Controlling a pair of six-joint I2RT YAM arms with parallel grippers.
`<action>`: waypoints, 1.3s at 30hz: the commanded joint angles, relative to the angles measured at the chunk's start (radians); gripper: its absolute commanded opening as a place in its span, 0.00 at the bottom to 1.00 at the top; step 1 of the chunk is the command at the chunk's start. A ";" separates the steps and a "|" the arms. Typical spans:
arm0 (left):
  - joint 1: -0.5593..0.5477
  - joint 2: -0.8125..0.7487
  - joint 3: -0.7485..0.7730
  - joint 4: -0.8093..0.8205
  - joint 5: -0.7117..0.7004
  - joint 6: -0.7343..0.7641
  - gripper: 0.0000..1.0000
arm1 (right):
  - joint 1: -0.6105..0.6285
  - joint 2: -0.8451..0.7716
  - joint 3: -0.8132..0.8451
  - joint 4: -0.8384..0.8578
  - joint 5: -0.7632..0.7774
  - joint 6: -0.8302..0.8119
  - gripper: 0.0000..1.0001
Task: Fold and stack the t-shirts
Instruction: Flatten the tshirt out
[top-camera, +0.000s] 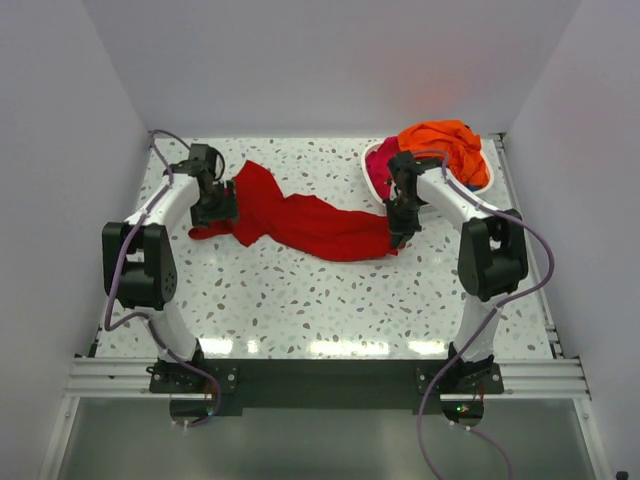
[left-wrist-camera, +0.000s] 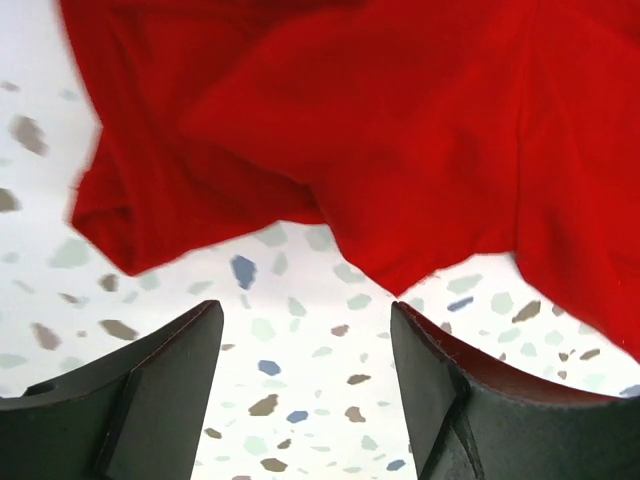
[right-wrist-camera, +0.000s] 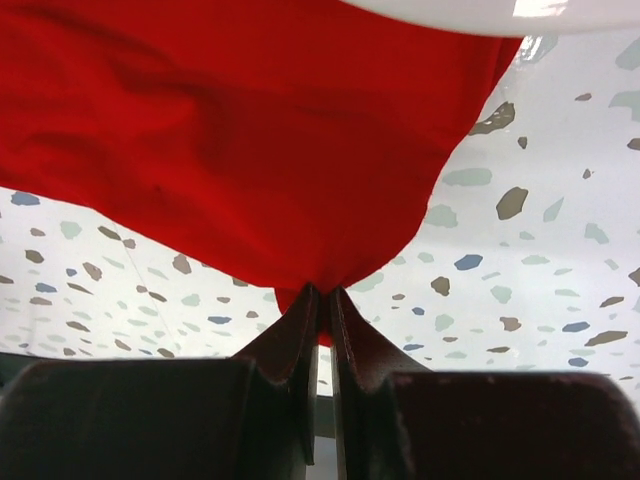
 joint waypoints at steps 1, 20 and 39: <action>-0.026 -0.052 -0.107 0.133 0.082 -0.046 0.72 | -0.002 -0.075 -0.021 0.017 -0.026 0.008 0.09; 0.046 -0.035 -0.166 0.392 -0.064 0.075 0.65 | -0.002 -0.156 -0.130 0.067 -0.064 0.023 0.10; 0.049 0.109 -0.138 0.452 -0.036 0.144 0.46 | -0.002 -0.155 -0.109 0.061 -0.064 0.047 0.10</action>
